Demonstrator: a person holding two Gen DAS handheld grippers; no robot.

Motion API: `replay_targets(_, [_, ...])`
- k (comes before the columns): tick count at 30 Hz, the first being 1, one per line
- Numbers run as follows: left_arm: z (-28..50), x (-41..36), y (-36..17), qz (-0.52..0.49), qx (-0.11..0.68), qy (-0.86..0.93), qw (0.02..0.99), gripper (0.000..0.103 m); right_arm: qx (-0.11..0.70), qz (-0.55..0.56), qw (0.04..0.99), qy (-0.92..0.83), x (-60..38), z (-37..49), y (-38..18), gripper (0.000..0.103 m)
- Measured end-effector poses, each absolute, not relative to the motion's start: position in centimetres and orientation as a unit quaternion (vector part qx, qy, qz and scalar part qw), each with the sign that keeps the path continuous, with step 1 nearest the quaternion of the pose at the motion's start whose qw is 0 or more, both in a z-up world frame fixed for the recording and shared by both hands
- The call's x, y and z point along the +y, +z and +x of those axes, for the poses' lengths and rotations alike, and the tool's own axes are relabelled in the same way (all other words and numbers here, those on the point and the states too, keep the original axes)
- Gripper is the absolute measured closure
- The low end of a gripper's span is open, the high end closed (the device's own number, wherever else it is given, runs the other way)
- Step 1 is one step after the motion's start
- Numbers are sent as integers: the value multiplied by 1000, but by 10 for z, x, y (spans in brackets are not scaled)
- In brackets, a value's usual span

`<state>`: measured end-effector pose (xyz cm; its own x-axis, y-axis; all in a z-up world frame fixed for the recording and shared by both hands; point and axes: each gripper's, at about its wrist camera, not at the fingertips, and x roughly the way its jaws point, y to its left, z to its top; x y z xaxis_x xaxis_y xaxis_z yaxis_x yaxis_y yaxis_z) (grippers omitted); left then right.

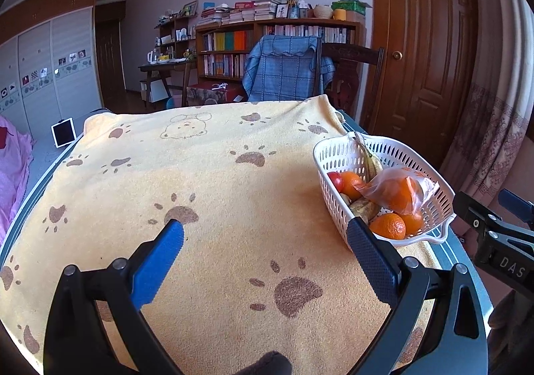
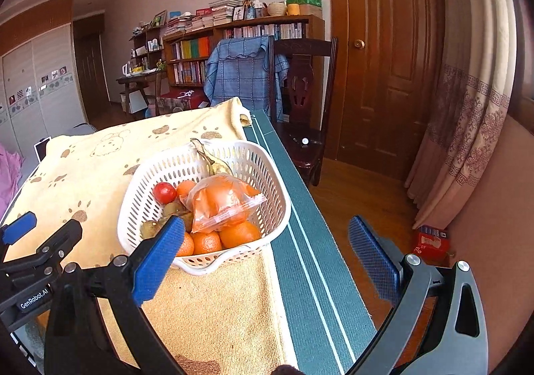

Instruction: Organize fruits

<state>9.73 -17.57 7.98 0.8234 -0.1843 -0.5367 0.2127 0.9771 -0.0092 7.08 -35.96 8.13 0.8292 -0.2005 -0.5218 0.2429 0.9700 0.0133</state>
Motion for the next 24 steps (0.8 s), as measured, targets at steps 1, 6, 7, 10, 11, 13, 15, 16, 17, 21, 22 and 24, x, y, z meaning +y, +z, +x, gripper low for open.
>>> replay_targets(1, [97,-176,79,27,278,-104,954,6,269,36,956,-114,-358,71,81,3])
replay_targets(6, [95,-179,81,34,275,-109,955,6,268,16,957,-108,-353,69,82,3])
replay_targets(7, [95,-179,81,35,275,-108,955,5,267,13,957,-109,-352,69,83,3])
replay_targets(10, [94,-180,82,39,274,-107,955,5,267,6,958,-107,-350,69,84,3])
replay_targets(11, [94,-180,82,40,274,-106,955,5,267,4,958,-107,-350,69,84,3])
replay_targets(13, [94,-180,82,41,275,-105,955,5,268,3,958,-105,-349,69,85,3])
replay_targets(15, [93,-180,82,43,273,-103,955,5,268,-2,958,-103,-347,68,85,3])
replay_targets(16, [93,-180,83,44,272,-102,956,5,268,-5,958,-102,-346,68,85,3])
replay_targets(17, [92,-180,83,44,270,-101,956,5,268,-6,958,-101,-346,68,86,3])
replay_targets(21, [90,-180,85,47,266,-93,958,5,264,-17,960,-92,-342,66,88,3])
replay_targets(22, [90,-180,86,49,265,-91,959,5,262,-20,961,-89,-341,65,89,3])
replay_targets(24, [90,-181,87,52,265,-87,959,5,252,-28,964,-85,-338,62,91,3])
